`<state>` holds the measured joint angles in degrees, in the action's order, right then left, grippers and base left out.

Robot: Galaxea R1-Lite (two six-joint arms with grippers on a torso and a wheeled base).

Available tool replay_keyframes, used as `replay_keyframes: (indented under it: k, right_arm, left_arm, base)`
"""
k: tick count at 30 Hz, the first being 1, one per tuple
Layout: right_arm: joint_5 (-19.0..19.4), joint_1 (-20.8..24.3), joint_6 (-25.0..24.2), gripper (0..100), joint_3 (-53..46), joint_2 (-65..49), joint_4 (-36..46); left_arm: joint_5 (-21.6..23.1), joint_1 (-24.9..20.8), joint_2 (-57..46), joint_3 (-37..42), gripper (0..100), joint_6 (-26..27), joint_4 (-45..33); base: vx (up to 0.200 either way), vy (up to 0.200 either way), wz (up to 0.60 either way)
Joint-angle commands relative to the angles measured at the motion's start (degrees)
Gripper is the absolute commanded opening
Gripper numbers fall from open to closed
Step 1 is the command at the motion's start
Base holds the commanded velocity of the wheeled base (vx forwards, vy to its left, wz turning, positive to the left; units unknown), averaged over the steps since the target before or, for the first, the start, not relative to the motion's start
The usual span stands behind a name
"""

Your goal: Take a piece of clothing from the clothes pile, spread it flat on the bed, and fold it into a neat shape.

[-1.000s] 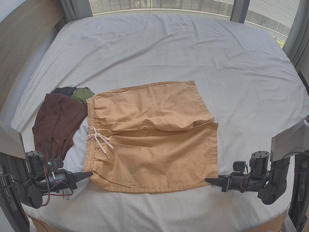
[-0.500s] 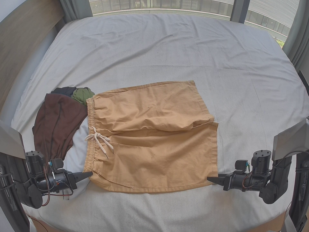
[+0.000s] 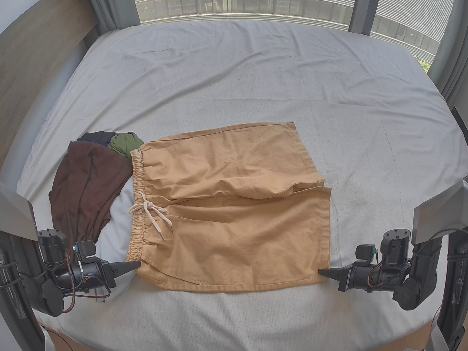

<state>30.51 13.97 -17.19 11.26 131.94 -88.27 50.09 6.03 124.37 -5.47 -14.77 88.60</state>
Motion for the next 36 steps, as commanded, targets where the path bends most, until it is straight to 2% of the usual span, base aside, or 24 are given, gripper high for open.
replay_keyframes:
  k: [1, 19, 26, 32, 36]
  right_arm:
    - [0.1, 0.2, 0.1, 0, -0.6, 0.0, -0.1]
    - [1.1, -0.3, 0.3, 0, -6.2, -3.6, 0.1]
    - [1.1, 0.0, 2.9, 0, -8.6, -3.3, 0.1]
    - [1.1, 0.2, 5.9, 0, -11.2, -3.0, 0.1]
    - [1.1, 0.0, 6.7, 0, -11.3, -3.0, 0.3]
  left_arm:
    - [0.8, 0.1, -0.2, 0.8, 0, -0.1, 0.0]
    - [1.1, 0.8, -1.6, 5.4, 0, -1.0, -1.4]
    - [1.1, 0.5, -2.0, 5.4, 0, 1.5, -8.1]
    - [4.1, 0.1, -6.8, 5.4, 0, 4.8, -17.1]
    - [4.2, 0.6, -8.5, 5.4, 0, 5.3, -18.9]
  base:
    - [0.000, 0.000, 0.00]
    - [0.000, 0.000, 0.00]
    - [0.000, 0.000, 0.00]
    - [0.000, 0.000, 0.00]
    - [0.000, 0.000, 0.00]
